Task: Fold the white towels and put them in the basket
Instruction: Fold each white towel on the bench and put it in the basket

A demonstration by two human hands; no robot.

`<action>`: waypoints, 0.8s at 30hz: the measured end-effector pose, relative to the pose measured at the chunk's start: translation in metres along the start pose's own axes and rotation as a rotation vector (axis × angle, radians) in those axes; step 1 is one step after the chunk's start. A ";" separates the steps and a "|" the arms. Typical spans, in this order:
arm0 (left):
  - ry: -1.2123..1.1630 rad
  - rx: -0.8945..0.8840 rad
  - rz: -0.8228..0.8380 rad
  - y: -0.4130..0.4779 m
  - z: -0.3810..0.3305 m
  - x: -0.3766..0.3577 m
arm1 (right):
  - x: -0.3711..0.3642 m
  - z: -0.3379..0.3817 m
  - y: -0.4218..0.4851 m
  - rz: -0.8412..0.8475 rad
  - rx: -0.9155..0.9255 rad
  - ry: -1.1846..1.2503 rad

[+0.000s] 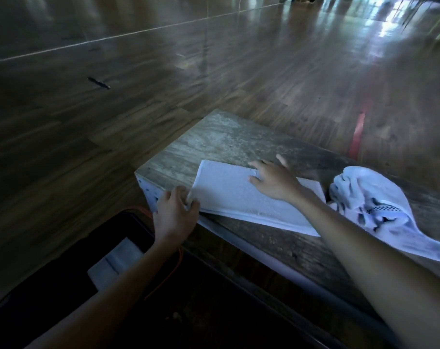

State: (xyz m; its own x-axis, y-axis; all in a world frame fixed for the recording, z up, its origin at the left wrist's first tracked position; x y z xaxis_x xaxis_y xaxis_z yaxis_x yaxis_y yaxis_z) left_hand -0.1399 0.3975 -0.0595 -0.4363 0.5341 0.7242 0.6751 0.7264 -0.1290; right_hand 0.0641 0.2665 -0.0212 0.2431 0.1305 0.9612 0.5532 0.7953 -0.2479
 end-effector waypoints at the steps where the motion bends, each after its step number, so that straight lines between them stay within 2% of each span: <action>1: -0.150 0.061 -0.006 -0.006 0.003 -0.001 | 0.004 0.009 0.012 0.044 0.033 0.035; 3: -0.422 0.167 -0.013 -0.013 0.007 -0.006 | 0.009 0.025 0.038 0.105 0.094 0.117; 7: -0.657 0.289 -0.062 -0.007 0.009 -0.017 | 0.009 0.054 0.082 0.226 0.139 0.204; 12: -0.756 0.381 -0.113 0.001 0.020 -0.030 | 0.008 0.075 0.114 0.299 0.147 0.156; 18: -0.763 0.347 -0.136 0.005 0.019 -0.023 | 0.023 0.079 0.130 0.353 0.162 0.090; 21: -0.747 0.317 -0.147 0.014 0.018 -0.009 | 0.047 0.084 0.123 0.267 0.216 0.059; 24: -0.678 0.226 -0.225 0.022 0.007 0.018 | 0.074 0.080 0.108 0.119 0.246 0.250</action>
State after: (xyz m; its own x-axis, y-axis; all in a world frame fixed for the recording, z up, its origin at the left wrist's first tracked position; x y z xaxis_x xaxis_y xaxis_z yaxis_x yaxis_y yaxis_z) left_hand -0.1372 0.4262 -0.0536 -0.8698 0.4585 0.1822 0.4195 0.8817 -0.2159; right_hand 0.0779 0.4095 0.0323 0.4979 0.1064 0.8607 0.3087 0.9057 -0.2905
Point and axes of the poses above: each hand's wrist, its own y-axis towards the middle knuckle, its own x-axis out of the back of the hand, z = x × y, the point moved 3 cm from there along y, towards the middle knuckle, and after that the axes turned 8 degrees about z, right-handed, at the moved point
